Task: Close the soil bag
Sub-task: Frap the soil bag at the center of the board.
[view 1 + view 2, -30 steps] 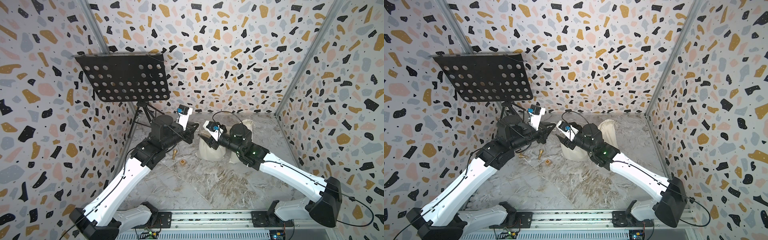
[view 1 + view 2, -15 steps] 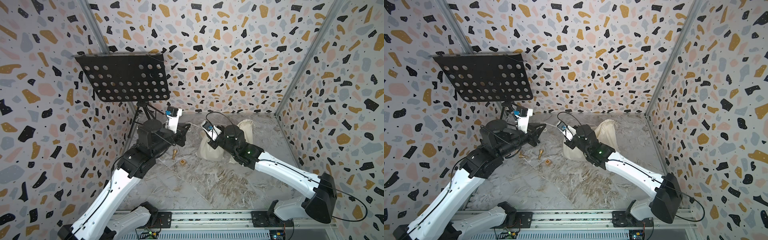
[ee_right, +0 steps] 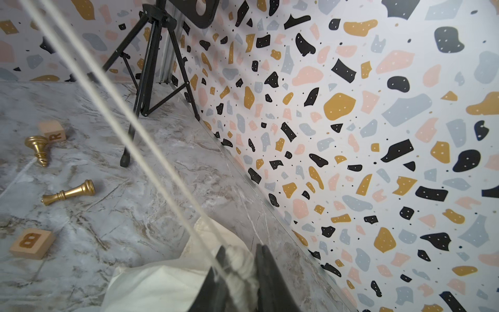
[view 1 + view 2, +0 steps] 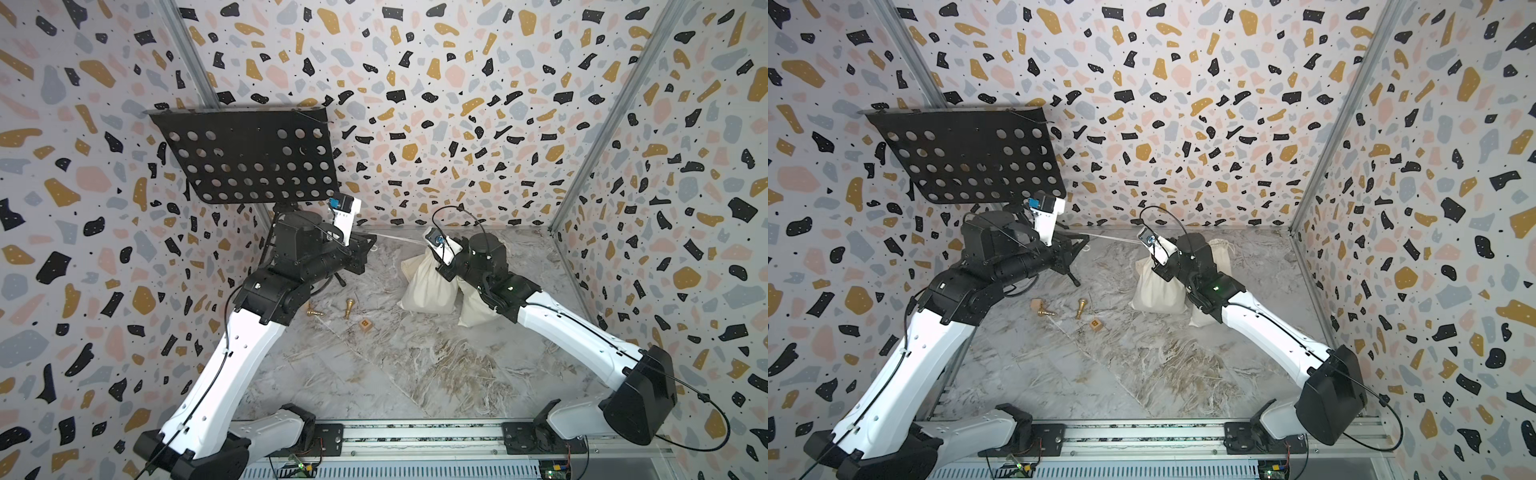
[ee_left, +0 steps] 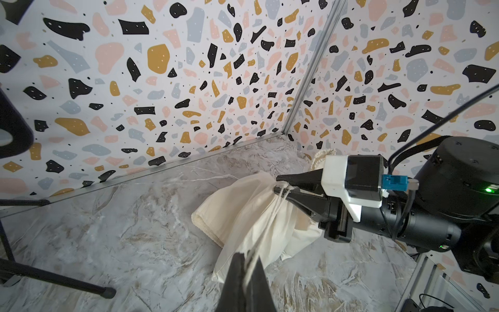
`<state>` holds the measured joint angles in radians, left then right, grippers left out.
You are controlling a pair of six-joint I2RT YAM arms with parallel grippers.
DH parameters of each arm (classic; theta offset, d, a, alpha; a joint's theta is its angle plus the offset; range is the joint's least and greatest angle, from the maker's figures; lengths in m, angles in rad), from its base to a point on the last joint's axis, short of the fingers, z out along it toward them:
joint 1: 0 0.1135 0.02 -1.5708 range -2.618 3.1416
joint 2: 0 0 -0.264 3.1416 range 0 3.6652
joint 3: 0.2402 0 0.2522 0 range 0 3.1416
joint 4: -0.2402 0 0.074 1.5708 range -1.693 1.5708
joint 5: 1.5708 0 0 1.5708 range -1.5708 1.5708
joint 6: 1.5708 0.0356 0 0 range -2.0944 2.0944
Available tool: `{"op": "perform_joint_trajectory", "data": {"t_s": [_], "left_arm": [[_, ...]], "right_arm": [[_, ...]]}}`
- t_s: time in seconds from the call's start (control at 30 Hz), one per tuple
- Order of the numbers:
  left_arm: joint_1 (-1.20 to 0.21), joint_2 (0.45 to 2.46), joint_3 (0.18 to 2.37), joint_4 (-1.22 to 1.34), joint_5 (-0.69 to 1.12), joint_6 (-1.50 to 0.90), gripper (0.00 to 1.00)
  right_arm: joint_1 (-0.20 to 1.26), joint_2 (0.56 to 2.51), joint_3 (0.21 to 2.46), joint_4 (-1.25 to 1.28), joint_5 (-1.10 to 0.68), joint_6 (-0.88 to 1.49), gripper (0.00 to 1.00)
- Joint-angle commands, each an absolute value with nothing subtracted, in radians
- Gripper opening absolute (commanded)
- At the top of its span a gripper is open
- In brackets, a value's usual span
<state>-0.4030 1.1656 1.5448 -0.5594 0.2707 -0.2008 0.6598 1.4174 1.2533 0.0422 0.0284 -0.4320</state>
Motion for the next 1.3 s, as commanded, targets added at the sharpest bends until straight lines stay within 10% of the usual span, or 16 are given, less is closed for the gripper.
{"op": "perform_joint_trajectory", "data": {"t_s": [0.0, 0.5, 0.9, 1.27], "left_arm": [[-0.339, 1.031, 1.664, -0.330, 0.187, -0.235, 0.00], [-0.340, 0.815, 1.094, -0.096, 0.241, -0.399, 0.00], [-0.342, 0.893, 1.112, -0.043, 0.381, -0.460, 0.00], [-0.359, 0.886, 1.101, -0.028, 0.400, -0.468, 0.00]], "right_arm": [[0.530, 1.419, 1.299, -0.169, 0.162, -0.426, 0.20], [0.546, 1.466, 0.999, 0.020, 0.110, -0.395, 0.33], [0.777, 1.229, 1.017, 0.062, -0.057, -0.363, 0.66], [0.955, 1.355, 1.148, 0.206, 0.212, -0.399, 0.63]]}}
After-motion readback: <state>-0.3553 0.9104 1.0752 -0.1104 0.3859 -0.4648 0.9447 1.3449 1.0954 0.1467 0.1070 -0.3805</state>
